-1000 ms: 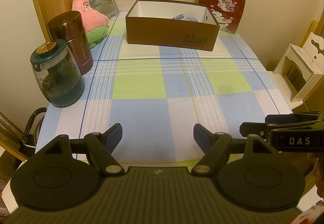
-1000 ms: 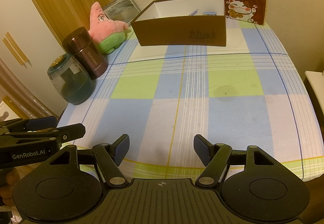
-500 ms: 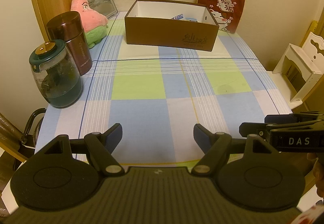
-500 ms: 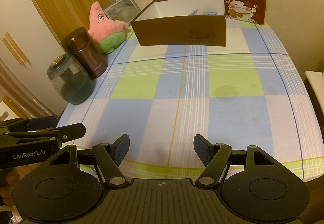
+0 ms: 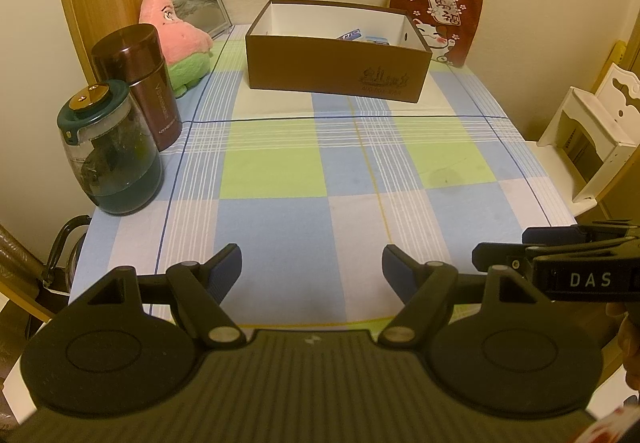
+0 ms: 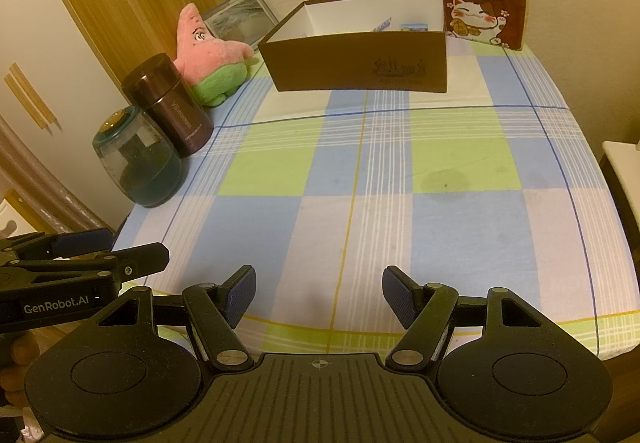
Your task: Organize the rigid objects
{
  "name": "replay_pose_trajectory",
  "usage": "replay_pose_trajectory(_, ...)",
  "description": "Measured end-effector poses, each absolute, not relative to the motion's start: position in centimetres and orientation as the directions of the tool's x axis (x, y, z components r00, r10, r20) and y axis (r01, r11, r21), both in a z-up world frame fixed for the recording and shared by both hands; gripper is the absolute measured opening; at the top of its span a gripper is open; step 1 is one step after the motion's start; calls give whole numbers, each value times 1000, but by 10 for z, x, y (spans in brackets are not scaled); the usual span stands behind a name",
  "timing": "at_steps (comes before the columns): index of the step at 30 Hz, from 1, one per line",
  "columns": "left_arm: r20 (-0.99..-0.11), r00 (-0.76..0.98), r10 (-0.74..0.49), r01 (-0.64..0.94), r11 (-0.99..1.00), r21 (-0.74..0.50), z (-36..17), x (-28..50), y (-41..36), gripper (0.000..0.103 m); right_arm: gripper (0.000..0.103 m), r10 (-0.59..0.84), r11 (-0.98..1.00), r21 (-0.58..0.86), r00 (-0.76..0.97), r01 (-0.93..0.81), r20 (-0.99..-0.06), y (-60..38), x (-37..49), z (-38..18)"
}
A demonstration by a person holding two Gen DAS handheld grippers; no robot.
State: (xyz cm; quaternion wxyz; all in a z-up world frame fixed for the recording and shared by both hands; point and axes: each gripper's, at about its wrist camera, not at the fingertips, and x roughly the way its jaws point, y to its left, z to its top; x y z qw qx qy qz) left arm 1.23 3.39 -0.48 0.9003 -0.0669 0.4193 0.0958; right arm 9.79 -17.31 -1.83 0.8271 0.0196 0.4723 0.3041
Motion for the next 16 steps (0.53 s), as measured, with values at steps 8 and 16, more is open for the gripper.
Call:
replay_pose_trajectory(8,-768,630,114,-228,973,-42,-5,13,34,76,70,522,814,320,368,-485,-770,-173,98,-18)
replay_pose_trajectory(16,-769,630,109,-222,974,-44,-6,14,35,76,70,522,814,320,367,-485,-770,-175,99,-19)
